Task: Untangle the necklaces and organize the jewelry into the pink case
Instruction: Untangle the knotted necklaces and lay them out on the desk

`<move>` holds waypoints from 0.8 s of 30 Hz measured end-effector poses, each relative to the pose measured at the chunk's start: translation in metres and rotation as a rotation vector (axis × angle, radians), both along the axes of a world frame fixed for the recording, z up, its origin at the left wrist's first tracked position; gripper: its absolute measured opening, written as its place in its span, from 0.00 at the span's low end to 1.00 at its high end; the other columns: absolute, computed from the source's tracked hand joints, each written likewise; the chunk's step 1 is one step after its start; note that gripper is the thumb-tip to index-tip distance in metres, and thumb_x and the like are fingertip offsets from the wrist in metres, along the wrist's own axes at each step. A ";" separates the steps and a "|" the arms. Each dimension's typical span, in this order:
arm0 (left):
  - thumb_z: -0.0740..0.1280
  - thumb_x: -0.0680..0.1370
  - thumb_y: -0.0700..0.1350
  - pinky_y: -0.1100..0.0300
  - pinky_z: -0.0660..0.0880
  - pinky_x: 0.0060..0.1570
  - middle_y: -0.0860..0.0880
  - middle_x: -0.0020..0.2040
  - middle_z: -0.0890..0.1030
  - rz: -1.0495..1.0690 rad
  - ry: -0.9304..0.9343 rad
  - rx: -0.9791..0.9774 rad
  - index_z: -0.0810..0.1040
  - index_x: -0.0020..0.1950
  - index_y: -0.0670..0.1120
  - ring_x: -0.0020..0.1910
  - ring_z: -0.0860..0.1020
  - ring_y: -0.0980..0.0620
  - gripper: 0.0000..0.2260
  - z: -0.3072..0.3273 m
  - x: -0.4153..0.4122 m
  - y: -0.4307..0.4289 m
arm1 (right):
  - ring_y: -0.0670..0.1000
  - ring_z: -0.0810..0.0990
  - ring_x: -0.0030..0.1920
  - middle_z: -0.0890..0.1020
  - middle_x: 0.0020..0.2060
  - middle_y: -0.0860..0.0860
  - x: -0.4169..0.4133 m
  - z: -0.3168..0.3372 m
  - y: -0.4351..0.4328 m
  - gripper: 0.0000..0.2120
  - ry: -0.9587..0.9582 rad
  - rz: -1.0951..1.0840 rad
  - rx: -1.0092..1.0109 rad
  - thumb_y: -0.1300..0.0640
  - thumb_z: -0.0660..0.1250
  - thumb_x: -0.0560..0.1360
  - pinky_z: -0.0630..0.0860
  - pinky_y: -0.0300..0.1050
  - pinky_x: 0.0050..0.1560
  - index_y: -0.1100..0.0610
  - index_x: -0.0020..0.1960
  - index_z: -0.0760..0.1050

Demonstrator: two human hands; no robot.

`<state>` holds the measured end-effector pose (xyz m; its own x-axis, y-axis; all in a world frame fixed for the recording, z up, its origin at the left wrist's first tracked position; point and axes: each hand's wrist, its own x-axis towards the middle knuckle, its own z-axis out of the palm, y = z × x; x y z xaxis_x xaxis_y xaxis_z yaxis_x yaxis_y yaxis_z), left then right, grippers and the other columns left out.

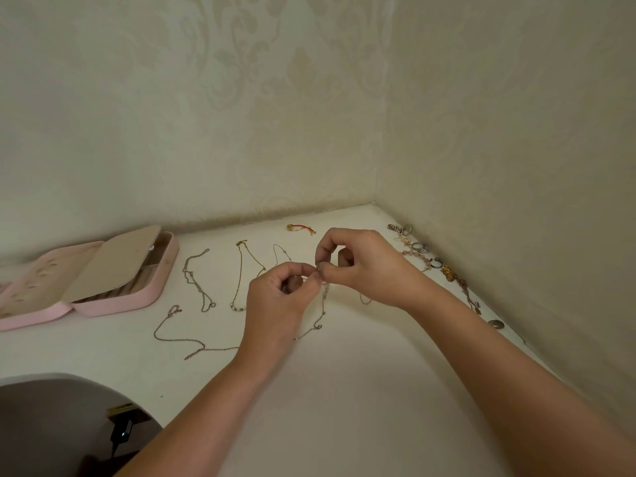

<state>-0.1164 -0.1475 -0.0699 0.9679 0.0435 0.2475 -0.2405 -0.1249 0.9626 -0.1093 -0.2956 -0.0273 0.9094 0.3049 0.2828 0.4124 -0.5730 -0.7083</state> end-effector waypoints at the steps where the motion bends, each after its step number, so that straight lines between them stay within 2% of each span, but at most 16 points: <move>1: 0.71 0.74 0.38 0.71 0.60 0.28 0.57 0.25 0.62 -0.003 -0.006 0.015 0.79 0.36 0.46 0.26 0.62 0.58 0.07 0.000 0.000 -0.001 | 0.44 0.68 0.23 0.73 0.22 0.35 0.000 0.000 0.000 0.01 -0.011 -0.008 0.004 0.63 0.67 0.74 0.64 0.32 0.26 0.58 0.45 0.76; 4: 0.70 0.73 0.37 0.70 0.62 0.30 0.51 0.30 0.65 -0.054 -0.025 0.041 0.77 0.35 0.46 0.30 0.63 0.57 0.08 -0.001 -0.001 -0.001 | 0.45 0.68 0.24 0.71 0.20 0.41 0.003 -0.002 -0.001 0.02 -0.079 -0.069 0.005 0.61 0.69 0.73 0.64 0.33 0.26 0.56 0.44 0.77; 6: 0.69 0.72 0.39 0.71 0.62 0.30 0.51 0.30 0.67 -0.106 -0.028 0.023 0.75 0.36 0.46 0.29 0.63 0.58 0.07 0.001 -0.003 0.000 | 0.45 0.67 0.24 0.68 0.19 0.43 0.004 -0.002 -0.003 0.02 -0.118 -0.085 0.021 0.61 0.69 0.72 0.63 0.34 0.27 0.56 0.43 0.77; 9: 0.64 0.68 0.43 0.71 0.62 0.28 0.56 0.29 0.69 -0.169 0.000 -0.029 0.73 0.35 0.47 0.27 0.63 0.60 0.02 0.002 0.000 0.003 | 0.46 0.68 0.23 0.71 0.20 0.41 0.003 -0.002 -0.001 0.01 -0.142 -0.074 0.054 0.64 0.69 0.72 0.63 0.32 0.27 0.60 0.42 0.77; 12: 0.63 0.68 0.44 0.69 0.61 0.28 0.57 0.31 0.70 -0.211 0.035 -0.037 0.74 0.33 0.51 0.27 0.63 0.59 0.04 0.002 0.003 0.004 | 0.45 0.69 0.23 0.72 0.21 0.39 0.002 -0.003 0.002 0.02 -0.150 -0.094 0.085 0.65 0.68 0.72 0.65 0.32 0.23 0.62 0.41 0.75; 14: 0.64 0.68 0.45 0.67 0.60 0.28 0.57 0.31 0.71 -0.226 0.059 -0.064 0.74 0.32 0.53 0.27 0.62 0.58 0.05 0.003 0.003 0.005 | 0.45 0.70 0.24 0.73 0.23 0.37 0.003 -0.004 0.004 0.03 -0.163 -0.124 0.091 0.65 0.67 0.72 0.65 0.32 0.24 0.61 0.41 0.74; 17: 0.66 0.68 0.44 0.70 0.61 0.25 0.58 0.33 0.76 -0.234 0.101 -0.173 0.75 0.31 0.53 0.26 0.65 0.59 0.07 0.004 0.001 0.005 | 0.45 0.70 0.26 0.75 0.27 0.37 0.005 -0.007 0.003 0.04 -0.191 -0.145 0.033 0.64 0.67 0.72 0.65 0.33 0.28 0.57 0.41 0.73; 19: 0.66 0.66 0.42 0.70 0.60 0.24 0.56 0.34 0.78 -0.241 0.147 -0.259 0.74 0.28 0.53 0.24 0.65 0.59 0.09 0.005 0.001 0.005 | 0.45 0.69 0.27 0.77 0.32 0.40 0.009 -0.010 -0.001 0.05 -0.150 -0.134 -0.067 0.63 0.67 0.71 0.65 0.34 0.29 0.54 0.43 0.75; 21: 0.66 0.66 0.40 0.69 0.59 0.23 0.54 0.34 0.78 -0.262 0.204 -0.364 0.72 0.25 0.52 0.24 0.62 0.59 0.11 0.006 0.003 0.006 | 0.41 0.71 0.27 0.78 0.34 0.42 0.012 -0.010 -0.005 0.06 -0.030 -0.122 -0.105 0.63 0.67 0.72 0.64 0.32 0.29 0.52 0.42 0.78; 24: 0.68 0.67 0.39 0.69 0.58 0.23 0.51 0.36 0.75 -0.260 0.274 -0.427 0.74 0.27 0.52 0.26 0.60 0.58 0.11 0.008 0.003 0.006 | 0.41 0.71 0.31 0.81 0.33 0.45 0.013 -0.002 -0.010 0.09 0.220 -0.021 0.161 0.65 0.67 0.73 0.65 0.30 0.33 0.52 0.40 0.80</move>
<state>-0.1130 -0.1410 -0.0619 0.9866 -0.1632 -0.0012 0.0539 0.3187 0.9463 -0.0964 -0.3055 -0.0296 0.9600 0.2525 0.1211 0.2279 -0.4529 -0.8619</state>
